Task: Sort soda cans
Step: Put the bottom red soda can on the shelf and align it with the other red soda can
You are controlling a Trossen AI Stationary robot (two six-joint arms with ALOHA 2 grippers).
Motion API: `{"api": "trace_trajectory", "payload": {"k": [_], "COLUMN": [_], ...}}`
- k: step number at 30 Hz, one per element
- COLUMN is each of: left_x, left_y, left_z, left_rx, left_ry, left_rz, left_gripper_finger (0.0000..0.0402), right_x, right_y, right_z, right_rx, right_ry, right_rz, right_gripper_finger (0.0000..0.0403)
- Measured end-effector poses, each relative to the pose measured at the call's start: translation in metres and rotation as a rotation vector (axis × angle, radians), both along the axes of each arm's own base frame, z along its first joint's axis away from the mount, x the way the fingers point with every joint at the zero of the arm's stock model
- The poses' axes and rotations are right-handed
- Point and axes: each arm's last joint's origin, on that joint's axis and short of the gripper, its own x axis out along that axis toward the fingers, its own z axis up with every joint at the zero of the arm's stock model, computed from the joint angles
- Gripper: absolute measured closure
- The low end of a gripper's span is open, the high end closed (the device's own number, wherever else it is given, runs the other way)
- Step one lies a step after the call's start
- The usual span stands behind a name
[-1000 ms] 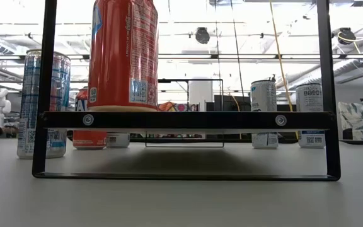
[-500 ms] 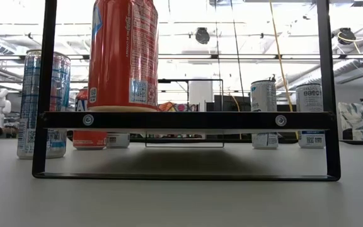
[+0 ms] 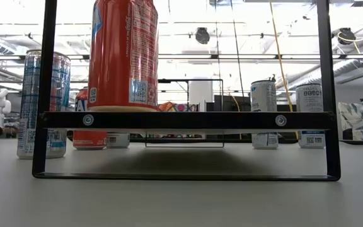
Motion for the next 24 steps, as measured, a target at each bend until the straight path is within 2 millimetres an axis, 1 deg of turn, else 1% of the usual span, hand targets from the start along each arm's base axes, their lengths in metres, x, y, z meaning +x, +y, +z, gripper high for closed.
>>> {"api": "trace_trajectory", "payload": {"k": [3, 7, 9, 12, 16, 20, 24], "left_x": [-0.005, -0.016, -0.02, -0.022, -0.023, -0.02, -0.02], "left_y": [0.001, -0.003, -0.005, -0.008, -0.01, -0.01, -0.009], "left_z": [0.003, 0.011, 0.014, 0.015, 0.015, 0.013, 0.012], "left_rx": [0.03, 0.053, 0.058, 0.058, 0.054, 0.059, 0.108], "left_ry": [-0.01, -0.03, -0.036, -0.037, -0.038, -0.031, -0.026], "left_rz": [0.012, -0.019, -0.033, -0.045, -0.048, -0.048, -0.033], "left_gripper_finger": [0.002, 0.002, 0.002, 0.002, 0.002, 0.002, 0.002], "right_x": [-0.011, -0.028, -0.037, -0.046, -0.048, -0.045, -0.039], "right_y": [-0.001, 0.006, 0.01, 0.015, 0.021, 0.025, 0.028], "right_z": [0.003, 0.007, 0.008, 0.002, -0.015, -0.038, -0.07], "right_rx": [0.051, 0.087, 0.088, 0.098, 0.113, 0.143, 0.224], "right_ry": [0.042, 0.079, 0.057, -0.012, -0.157, -0.286, -0.379], "right_rz": [0.012, 0.058, 0.073, 0.071, 0.034, 0.026, 0.018], "right_gripper_finger": [0.0141, 0.0141, 0.0141, 0.0141, 0.0141, 0.014, 0.014]}}
